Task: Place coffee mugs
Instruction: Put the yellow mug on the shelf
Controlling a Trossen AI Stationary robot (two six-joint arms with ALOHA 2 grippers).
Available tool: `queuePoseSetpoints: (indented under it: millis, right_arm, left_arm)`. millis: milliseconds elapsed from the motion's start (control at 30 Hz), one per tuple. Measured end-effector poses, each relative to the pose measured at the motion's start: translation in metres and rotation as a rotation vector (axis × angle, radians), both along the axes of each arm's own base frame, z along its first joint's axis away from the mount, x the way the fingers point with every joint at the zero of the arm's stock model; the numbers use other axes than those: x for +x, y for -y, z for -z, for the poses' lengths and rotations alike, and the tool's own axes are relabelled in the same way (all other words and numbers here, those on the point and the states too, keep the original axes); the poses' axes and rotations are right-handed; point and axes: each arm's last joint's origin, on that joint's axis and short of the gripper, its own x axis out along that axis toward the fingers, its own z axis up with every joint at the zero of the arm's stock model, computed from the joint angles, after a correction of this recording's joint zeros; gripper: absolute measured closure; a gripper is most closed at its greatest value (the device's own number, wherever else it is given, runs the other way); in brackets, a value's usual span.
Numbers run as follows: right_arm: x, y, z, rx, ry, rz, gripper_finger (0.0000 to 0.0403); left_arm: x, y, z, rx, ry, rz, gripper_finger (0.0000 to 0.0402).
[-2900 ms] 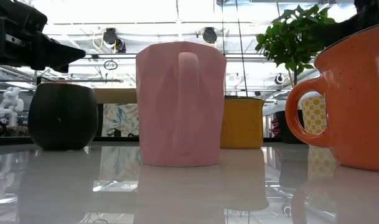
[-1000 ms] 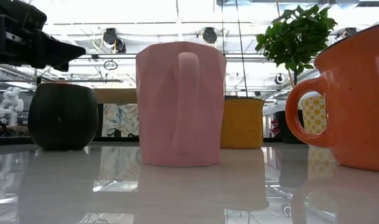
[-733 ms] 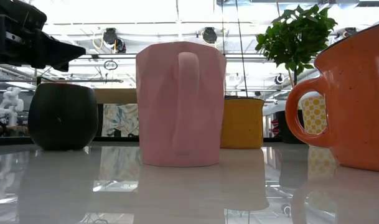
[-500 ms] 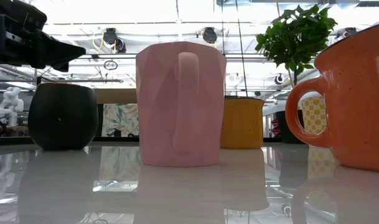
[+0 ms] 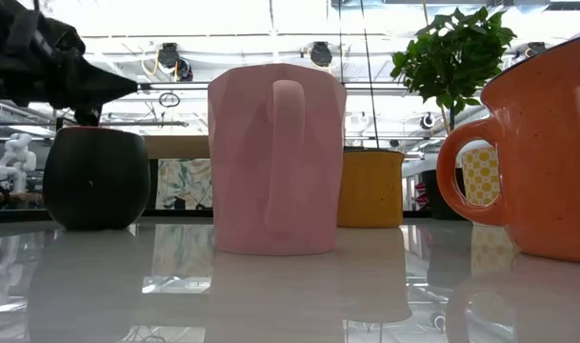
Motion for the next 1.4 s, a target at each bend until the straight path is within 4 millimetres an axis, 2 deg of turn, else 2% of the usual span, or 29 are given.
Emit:
queuePoseSetpoints:
  millis: [100,200,400,700,900,1067,1233,1400]
  right_arm:
    - [0.007,0.001,0.011,0.037,-0.019,-0.022,0.0403]
    - [0.017,0.003,0.029,0.105,-0.063,-0.025,0.0403]
    - [0.034,0.008,0.071,0.147,-0.152,-0.013,0.0403]
    - [0.045,0.02,0.123,0.294,-0.265,0.041,0.0403]
    - [0.044,0.022,0.147,0.311,-0.34,0.054,0.0397]
    - [0.044,0.022,0.159,0.207,-0.386,-0.007,0.0357]
    - [0.042,0.023,0.172,0.103,-0.435,-0.069,0.0286]
    - [0.038,0.026,0.195,0.09,-0.51,-0.066,0.0228]
  left_arm:
    - [0.0,0.001,-0.007,-0.082,0.017,0.008,0.0398]
    - [-0.002,0.001,-0.027,-0.101,0.006,0.015,0.0398]
    - [0.001,0.001,-0.069,-0.081,-0.17,0.002,0.0398]
    - [0.027,0.0,-0.126,-0.106,-0.224,-0.004,0.0398]
    - [0.05,0.0,-0.16,-0.137,-0.218,-0.003,0.0398]
    - [0.066,0.0,-0.178,-0.138,-0.219,-0.002,0.0388]
    - [0.077,-0.001,-0.182,-0.103,-0.241,-0.028,0.0345]
    - [0.084,-0.001,-0.184,-0.079,-0.255,-0.027,0.0298]
